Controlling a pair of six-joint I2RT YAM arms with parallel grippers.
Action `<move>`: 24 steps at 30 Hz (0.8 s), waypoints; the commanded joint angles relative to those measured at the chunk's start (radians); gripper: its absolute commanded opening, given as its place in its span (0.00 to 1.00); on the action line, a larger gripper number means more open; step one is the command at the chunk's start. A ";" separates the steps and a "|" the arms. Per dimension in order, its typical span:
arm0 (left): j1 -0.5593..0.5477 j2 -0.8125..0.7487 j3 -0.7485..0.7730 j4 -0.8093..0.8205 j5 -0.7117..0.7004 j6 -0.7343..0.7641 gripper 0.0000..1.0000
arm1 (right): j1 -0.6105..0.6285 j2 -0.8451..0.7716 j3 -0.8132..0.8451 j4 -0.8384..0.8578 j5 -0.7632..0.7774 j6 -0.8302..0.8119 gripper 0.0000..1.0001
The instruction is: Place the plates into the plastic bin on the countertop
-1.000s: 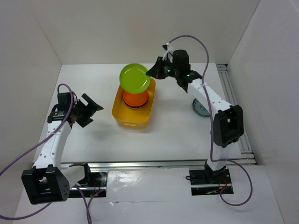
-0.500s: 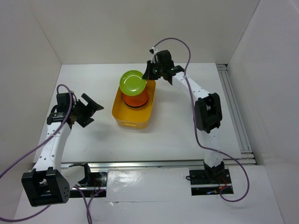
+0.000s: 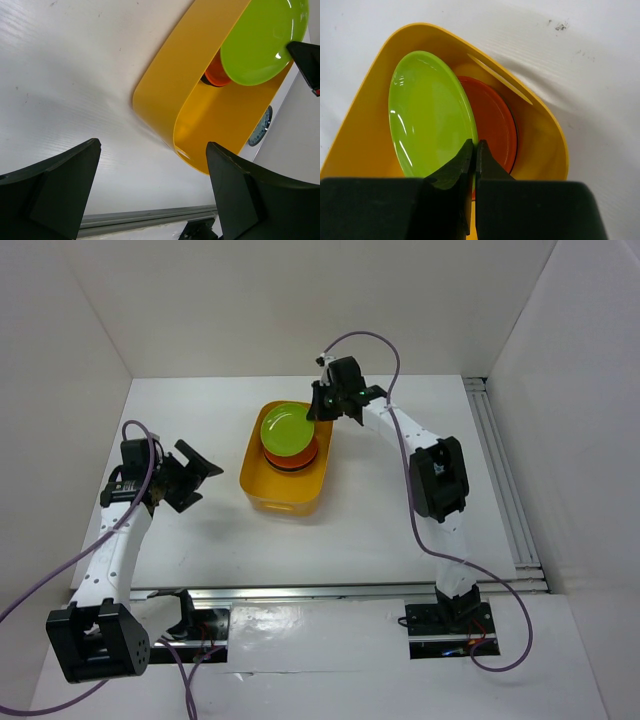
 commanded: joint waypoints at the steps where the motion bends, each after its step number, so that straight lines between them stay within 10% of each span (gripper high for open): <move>1: 0.006 -0.013 0.011 0.029 0.033 0.023 1.00 | 0.010 -0.020 0.013 0.023 0.011 -0.022 0.00; 4: 0.006 -0.013 0.011 0.039 0.042 0.023 1.00 | 0.019 -0.020 0.013 0.014 0.020 -0.022 0.11; 12: 0.006 -0.022 0.011 0.039 0.062 0.034 1.00 | 0.049 -0.072 0.060 0.025 -0.011 -0.031 1.00; 18: 0.006 -0.013 0.011 0.051 0.053 0.034 1.00 | 0.045 -0.286 0.133 -0.007 0.107 -0.011 1.00; 24: 0.006 0.036 -0.009 0.137 0.109 -0.011 1.00 | -0.325 -0.677 -0.479 0.037 0.272 0.162 1.00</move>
